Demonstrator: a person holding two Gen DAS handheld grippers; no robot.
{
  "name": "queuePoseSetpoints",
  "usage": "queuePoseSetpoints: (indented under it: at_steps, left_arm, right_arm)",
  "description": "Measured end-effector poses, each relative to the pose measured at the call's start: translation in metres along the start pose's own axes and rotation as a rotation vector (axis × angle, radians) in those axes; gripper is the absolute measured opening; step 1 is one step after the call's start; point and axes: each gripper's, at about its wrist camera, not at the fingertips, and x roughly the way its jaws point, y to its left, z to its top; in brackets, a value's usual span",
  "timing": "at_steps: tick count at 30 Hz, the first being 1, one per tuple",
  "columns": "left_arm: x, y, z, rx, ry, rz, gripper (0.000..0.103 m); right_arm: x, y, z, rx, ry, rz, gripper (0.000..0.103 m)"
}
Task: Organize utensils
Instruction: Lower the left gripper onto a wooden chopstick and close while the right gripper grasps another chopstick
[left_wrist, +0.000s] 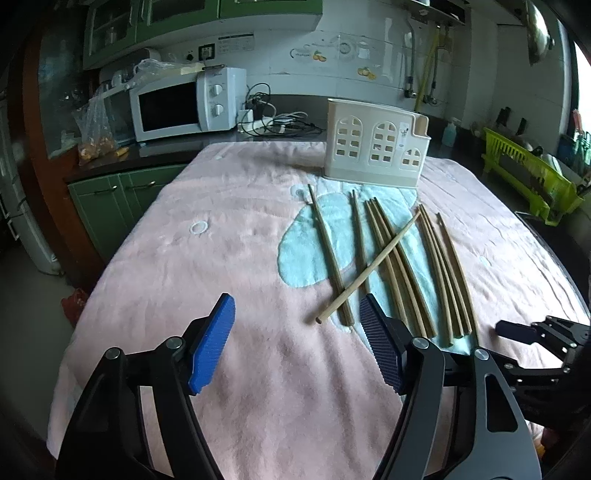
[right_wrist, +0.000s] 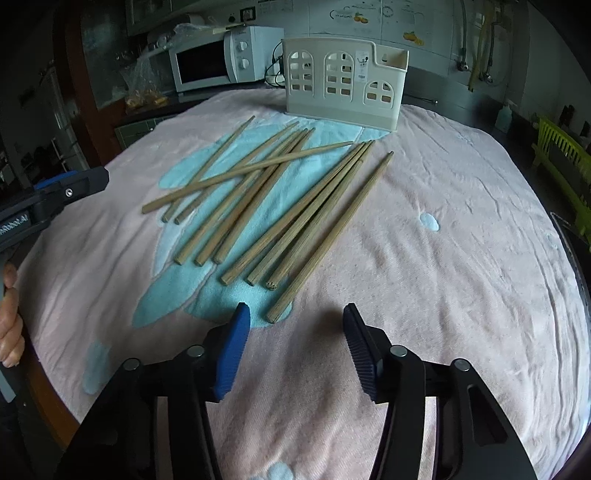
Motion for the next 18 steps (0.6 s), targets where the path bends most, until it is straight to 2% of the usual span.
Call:
queuePoseSetpoints:
  at_steps: [5,7,9,10,14,18]
  left_arm:
    - [0.007,-0.002,0.002,0.025,0.012,-0.034,0.066]
    - [0.01,-0.006,0.002,0.043,0.019,-0.056,0.066]
    - [0.014,-0.012,0.001,0.069,0.031,-0.083,0.063]
    - [0.016,-0.014,0.001,0.078,0.038,-0.093,0.062]
    - [0.03,-0.023,0.002,0.11,0.083,-0.151,0.054]
    - [0.044,-0.03,0.004,0.18,0.122,-0.157,0.048]
  right_arm:
    - [0.001,0.003,0.0,-0.018,-0.007,-0.038,0.042]
    - [0.0,0.001,0.001,-0.008,-0.009,-0.041,0.033]
    - [-0.001,-0.003,0.001,0.002,-0.007,-0.038,0.028]
    - [-0.001,-0.004,0.001,0.004,-0.007,-0.041,0.023]
    - [-0.004,-0.013,0.0,0.023,-0.007,-0.056,0.015]
    - [-0.007,-0.024,-0.001,0.05,-0.008,-0.061,0.009]
